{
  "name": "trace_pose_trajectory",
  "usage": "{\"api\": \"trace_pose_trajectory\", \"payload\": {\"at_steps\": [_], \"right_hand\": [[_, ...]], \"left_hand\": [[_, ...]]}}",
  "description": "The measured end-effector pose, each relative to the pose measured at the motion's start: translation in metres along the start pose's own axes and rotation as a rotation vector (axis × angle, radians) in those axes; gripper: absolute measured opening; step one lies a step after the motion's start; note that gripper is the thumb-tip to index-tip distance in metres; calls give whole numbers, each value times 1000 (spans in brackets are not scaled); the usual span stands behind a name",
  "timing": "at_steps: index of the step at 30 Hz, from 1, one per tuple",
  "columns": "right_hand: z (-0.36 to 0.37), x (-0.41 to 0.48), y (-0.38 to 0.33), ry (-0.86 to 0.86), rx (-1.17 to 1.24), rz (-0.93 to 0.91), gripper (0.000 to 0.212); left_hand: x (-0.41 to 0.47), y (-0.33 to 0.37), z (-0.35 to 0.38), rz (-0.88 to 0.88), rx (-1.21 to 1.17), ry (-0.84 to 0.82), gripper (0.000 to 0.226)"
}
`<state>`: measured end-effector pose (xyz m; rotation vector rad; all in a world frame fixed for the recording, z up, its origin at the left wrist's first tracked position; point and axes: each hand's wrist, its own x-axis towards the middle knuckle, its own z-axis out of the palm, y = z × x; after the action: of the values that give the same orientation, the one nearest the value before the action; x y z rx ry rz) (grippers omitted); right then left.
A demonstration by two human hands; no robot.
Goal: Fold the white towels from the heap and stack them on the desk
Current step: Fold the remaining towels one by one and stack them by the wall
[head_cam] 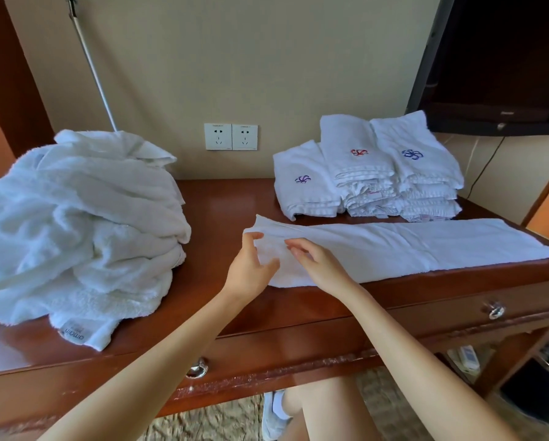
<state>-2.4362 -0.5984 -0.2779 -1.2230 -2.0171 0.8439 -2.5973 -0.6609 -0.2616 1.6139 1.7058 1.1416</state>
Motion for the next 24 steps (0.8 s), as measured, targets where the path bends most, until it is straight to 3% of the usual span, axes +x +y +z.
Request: {"api": "trace_pose_trajectory", "payload": {"at_steps": [7,12,15,18,21,24], "right_hand": [[-2,-14,-7,-82,-174,-59,40],[9,-20,-2,-188,-630,-110,48],[4,-16,-1,-230,-519,-80,48],[-4,-5,2,-17,-236,-31,36],[-5,9,8,345,-330,-57,34],[-2,29,12,475,-445,-62,45]], "left_hand": [[-19,-14,-16,23,266,-52,60],[-25,-15,-23,58,671,-113,49],[-16,-12,-28,41,759,-134,47],[17,-7,-31,19,687,-40,58],[58,-9,-24,-75,406,20,65],[85,-22,-10,-193,202,40,71]]}}
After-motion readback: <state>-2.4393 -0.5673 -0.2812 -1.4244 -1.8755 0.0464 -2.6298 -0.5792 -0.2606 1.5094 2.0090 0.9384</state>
